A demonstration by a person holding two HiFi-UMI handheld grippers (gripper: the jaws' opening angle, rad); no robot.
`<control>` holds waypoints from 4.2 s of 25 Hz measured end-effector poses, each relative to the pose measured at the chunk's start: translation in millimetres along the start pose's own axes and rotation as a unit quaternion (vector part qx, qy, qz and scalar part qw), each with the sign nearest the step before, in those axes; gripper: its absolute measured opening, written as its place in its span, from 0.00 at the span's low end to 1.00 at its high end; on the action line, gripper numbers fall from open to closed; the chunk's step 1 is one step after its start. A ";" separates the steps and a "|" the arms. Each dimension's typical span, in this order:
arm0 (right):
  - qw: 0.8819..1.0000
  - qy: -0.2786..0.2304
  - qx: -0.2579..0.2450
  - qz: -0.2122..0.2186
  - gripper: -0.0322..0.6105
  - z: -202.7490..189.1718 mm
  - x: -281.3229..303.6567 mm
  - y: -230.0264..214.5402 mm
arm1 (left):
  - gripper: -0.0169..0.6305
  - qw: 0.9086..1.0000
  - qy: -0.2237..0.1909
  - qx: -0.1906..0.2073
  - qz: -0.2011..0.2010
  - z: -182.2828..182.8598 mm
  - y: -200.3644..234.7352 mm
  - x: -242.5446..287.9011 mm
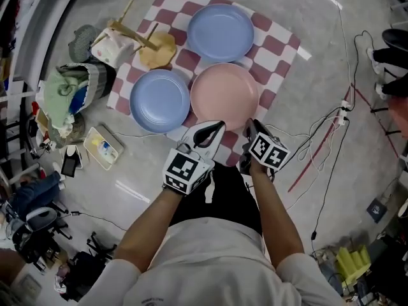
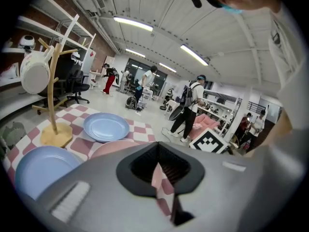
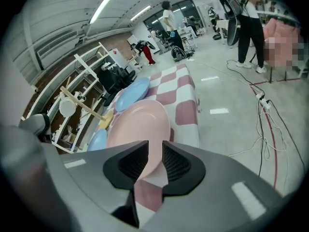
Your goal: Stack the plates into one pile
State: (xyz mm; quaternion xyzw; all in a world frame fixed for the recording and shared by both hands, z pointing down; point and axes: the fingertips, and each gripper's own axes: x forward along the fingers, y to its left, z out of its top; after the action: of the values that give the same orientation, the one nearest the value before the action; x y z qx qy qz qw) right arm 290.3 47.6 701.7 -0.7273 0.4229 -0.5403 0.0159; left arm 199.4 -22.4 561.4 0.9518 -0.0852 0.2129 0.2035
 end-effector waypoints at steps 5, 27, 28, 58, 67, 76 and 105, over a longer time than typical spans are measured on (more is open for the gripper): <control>0.999 0.017 0.022 -0.028 0.16 -6.3 19.8 -15.4 | 0.04 1.000 0.009 -0.009 -0.003 -7.7 5.6 10.9; 0.983 0.027 0.181 0.009 0.11 1.1 34.1 -30.9 | 0.04 0.999 -0.007 -0.034 0.029 -17.3 20.4 -7.6; 0.983 0.025 0.179 0.013 0.11 3.6 30.8 -28.9 | 0.04 0.999 -0.011 -0.034 0.028 -13.8 18.7 -8.8; 0.985 0.099 0.075 0.117 0.11 -31.3 54.1 143.3 | 0.04 0.985 -0.073 -0.067 0.144 -11.2 82.7 -108.1; 0.983 0.134 0.051 0.116 0.11 -60.4 81.8 174.3 | 0.04 0.978 -0.071 -0.087 0.177 -26.9 109.1 -133.0; 0.979 0.158 0.039 0.122 0.12 -74.4 103.3 200.1 | 0.04 0.972 -0.072 -0.106 0.198 -34.1 128.2 -148.5; 0.965 0.180 -0.173 0.085 0.18 -50.4 99.1 185.6 | 0.04 0.980 -0.045 -0.106 0.160 -23.3 127.5 -99.9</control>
State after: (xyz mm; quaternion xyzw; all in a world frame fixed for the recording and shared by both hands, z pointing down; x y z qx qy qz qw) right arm 144.8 -112.4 710.1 -0.5711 0.5664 -0.5772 -0.1409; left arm 69.6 -120.1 581.4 0.9077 -0.2672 0.1889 0.2625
